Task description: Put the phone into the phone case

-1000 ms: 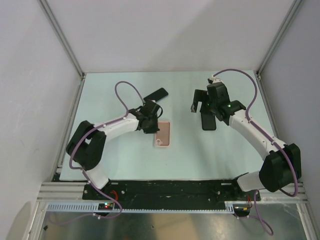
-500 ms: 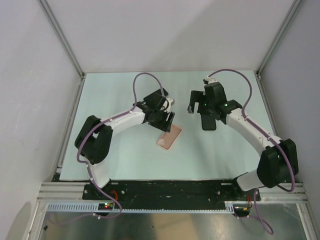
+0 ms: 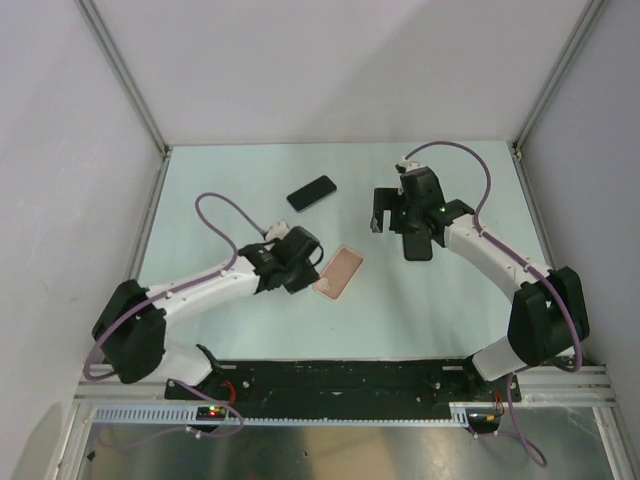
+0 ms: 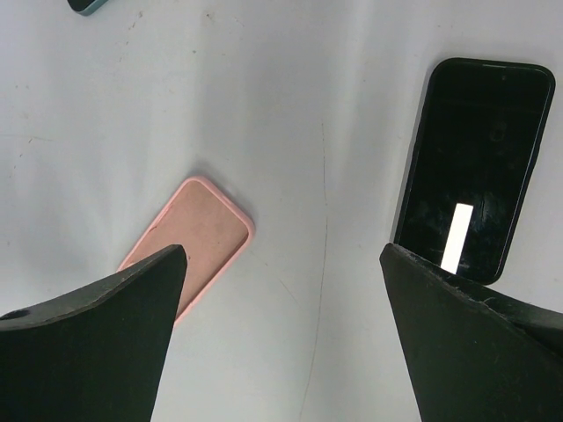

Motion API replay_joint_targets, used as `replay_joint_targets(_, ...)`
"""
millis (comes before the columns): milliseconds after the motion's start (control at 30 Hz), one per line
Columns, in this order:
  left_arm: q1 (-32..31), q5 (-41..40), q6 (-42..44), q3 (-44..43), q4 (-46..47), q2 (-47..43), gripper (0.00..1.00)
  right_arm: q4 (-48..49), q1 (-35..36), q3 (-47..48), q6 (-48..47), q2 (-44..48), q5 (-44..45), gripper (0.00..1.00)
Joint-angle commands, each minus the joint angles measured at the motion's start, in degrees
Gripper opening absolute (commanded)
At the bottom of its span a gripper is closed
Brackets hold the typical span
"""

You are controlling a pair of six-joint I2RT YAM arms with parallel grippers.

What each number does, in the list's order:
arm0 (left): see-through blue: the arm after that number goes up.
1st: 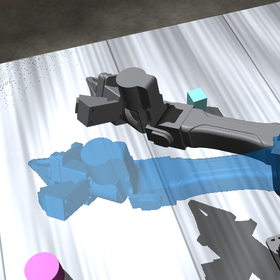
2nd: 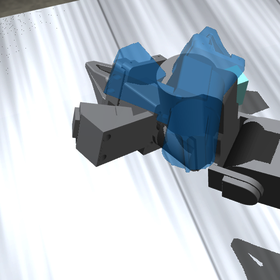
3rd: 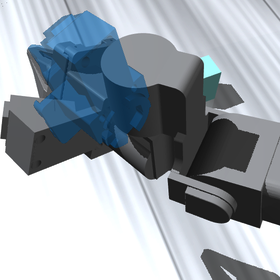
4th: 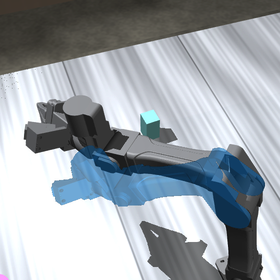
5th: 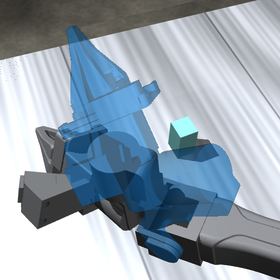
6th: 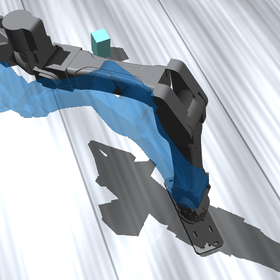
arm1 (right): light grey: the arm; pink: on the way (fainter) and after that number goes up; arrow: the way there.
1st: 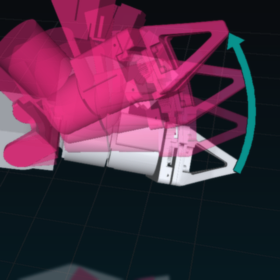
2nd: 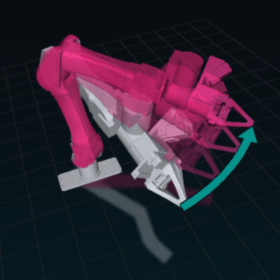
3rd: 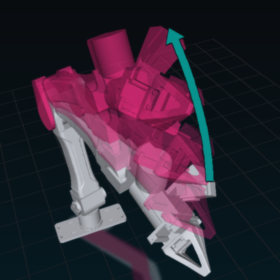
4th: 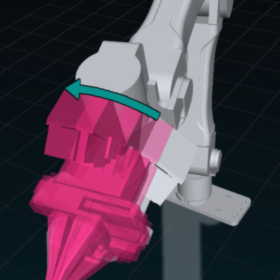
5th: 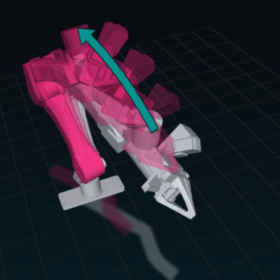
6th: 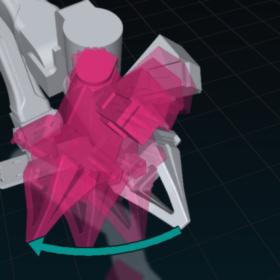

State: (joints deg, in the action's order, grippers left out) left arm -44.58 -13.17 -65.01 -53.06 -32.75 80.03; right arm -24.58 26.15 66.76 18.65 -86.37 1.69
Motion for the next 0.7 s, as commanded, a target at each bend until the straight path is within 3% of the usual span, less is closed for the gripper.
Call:
replay_joint_targets(0, -3.12, -5.61, -22.32, -0.55, 0.99, 3.61, 0.39, 0.95, 0.07, 0.78, -0.74, 2.23, 0.24, 0.99)
replay_joint_targets(400, -4.28, -4.61, -23.97, -3.99, 2.08, 14.02, 0.37, 0.02, 0.29, 0.74, -0.25, 4.19, -0.25, 0.99)
replay_joint_targets(667, -3.08, -1.77, -21.11, -4.03, 2.68, 17.18, 0.23, -0.04, 0.4, 0.66, -0.22, 4.52, -0.23, 0.99)
